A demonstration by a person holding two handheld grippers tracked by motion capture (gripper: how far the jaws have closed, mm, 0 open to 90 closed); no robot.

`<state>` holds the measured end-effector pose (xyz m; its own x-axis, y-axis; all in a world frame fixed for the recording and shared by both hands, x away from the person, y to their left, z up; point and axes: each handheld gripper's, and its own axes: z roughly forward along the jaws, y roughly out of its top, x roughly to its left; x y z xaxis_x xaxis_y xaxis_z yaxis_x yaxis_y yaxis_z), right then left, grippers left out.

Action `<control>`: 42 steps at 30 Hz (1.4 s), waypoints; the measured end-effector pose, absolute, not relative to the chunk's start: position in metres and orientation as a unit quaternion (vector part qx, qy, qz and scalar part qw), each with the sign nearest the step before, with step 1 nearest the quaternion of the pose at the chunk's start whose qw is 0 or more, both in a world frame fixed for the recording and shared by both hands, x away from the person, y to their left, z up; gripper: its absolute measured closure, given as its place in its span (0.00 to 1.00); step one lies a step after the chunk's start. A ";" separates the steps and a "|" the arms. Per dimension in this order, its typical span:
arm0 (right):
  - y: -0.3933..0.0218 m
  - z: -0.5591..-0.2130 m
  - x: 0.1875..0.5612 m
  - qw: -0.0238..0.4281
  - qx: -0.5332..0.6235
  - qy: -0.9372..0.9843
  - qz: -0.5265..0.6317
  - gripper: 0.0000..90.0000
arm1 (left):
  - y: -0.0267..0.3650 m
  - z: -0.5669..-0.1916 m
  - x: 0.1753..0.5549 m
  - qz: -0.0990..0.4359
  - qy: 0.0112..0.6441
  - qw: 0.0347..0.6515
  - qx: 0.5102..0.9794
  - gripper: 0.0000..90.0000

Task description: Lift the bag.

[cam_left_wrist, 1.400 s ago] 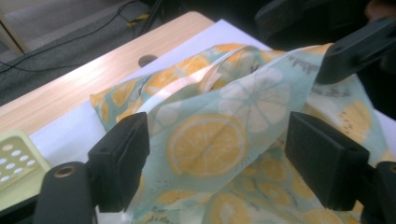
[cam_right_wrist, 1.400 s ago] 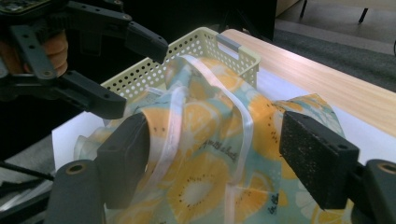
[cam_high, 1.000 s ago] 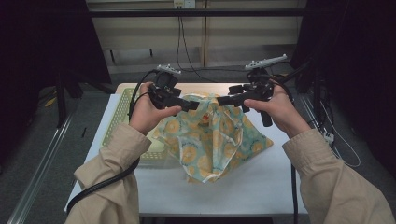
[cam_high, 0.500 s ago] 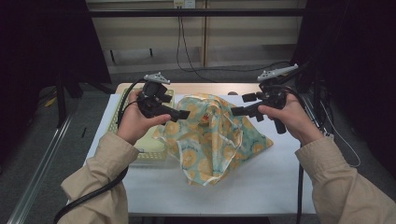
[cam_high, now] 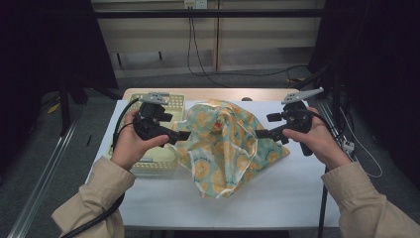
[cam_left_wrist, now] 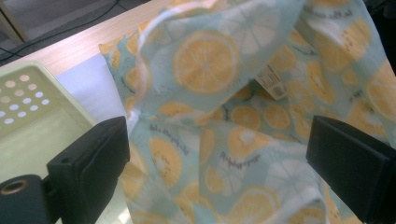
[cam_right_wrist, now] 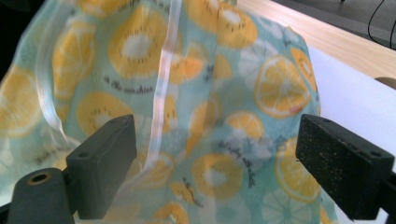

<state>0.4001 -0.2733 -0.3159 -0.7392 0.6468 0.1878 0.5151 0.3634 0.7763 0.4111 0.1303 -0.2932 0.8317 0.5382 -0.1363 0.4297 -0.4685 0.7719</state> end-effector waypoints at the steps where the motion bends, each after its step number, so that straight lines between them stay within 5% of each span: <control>1: -0.273 -0.318 0.398 0.078 0.350 0.825 0.436 0.13 | 0.132 -0.295 0.409 0.066 0.283 0.427 0.856 0.07; 42: -0.306 -0.398 0.337 0.108 0.360 0.828 0.416 0.13 | 0.189 -0.363 0.353 0.084 0.312 0.429 0.844 0.08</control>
<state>0.3375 -0.3059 -0.3981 -0.7173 0.6860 0.1218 0.5067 0.3936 0.7670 0.3532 0.1889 -0.3632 0.7918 0.5976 -0.1258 0.4536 -0.4375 0.7764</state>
